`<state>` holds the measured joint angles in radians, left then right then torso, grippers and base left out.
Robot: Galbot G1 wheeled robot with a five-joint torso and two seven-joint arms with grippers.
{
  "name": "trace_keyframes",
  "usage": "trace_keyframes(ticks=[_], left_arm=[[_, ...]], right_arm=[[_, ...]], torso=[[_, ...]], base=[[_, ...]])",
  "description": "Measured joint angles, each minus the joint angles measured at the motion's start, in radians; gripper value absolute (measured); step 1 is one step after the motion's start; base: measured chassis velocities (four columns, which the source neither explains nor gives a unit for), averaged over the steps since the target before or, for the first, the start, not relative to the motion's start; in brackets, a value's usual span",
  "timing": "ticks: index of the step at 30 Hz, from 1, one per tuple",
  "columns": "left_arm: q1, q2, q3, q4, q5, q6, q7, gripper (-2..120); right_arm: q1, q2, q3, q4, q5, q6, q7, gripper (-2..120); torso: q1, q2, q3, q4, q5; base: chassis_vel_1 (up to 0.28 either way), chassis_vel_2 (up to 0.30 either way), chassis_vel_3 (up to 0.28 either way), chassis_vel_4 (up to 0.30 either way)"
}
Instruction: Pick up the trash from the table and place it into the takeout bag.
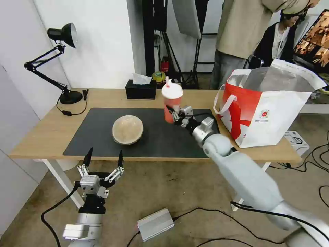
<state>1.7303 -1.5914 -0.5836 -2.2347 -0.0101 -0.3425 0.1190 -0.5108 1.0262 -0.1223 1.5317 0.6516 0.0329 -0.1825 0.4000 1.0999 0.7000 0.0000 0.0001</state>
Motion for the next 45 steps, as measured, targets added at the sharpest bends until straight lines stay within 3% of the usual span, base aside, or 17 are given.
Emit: trace_keyframes(ticks=[5,12,15,34,45], left_arm=[[-0.005,0.0,0.009,0.002,0.007,0.0,0.002,100],[-0.01,-0.001,0.014,0.002,0.012,0.0,0.002,100],[-0.014,-0.001,0.017,-0.001,0.018,0.001,0.003,100],[-0.001,0.02,0.022,-0.017,0.028,0.005,0.008,100],[-0.006,0.04,0.023,-0.035,0.019,0.007,0.01,100]], right_arm=[[0.012,-0.111,0.015,0.103,0.057,-0.016,0.006,3],[0.015,-0.193,0.039,0.18,0.093,-0.022,0.006,3],[0.005,-0.277,0.095,0.253,0.129,-0.026,-0.014,3],[-0.052,-0.458,0.316,0.326,0.204,-0.03,-0.055,3],[-0.07,-0.548,0.375,0.303,0.187,-0.027,-0.076,3]], torso=[[0.0,0.0,0.0,-0.0001,0.0003],[0.0,0.0,0.0,-0.0001,0.0002],[0.0,0.0,0.0,-0.0001,0.0001],[0.0,0.0,0.0,0.0,0.0001],[0.0,0.0,0.0,-0.0001,0.0]], base=[[0.0,0.0,0.0,0.0],[0.0,0.0,0.0,0.0],[0.0,0.0,0.0,0.0],[0.0,0.0,0.0,0.0],[0.0,0.0,0.0,0.0]])
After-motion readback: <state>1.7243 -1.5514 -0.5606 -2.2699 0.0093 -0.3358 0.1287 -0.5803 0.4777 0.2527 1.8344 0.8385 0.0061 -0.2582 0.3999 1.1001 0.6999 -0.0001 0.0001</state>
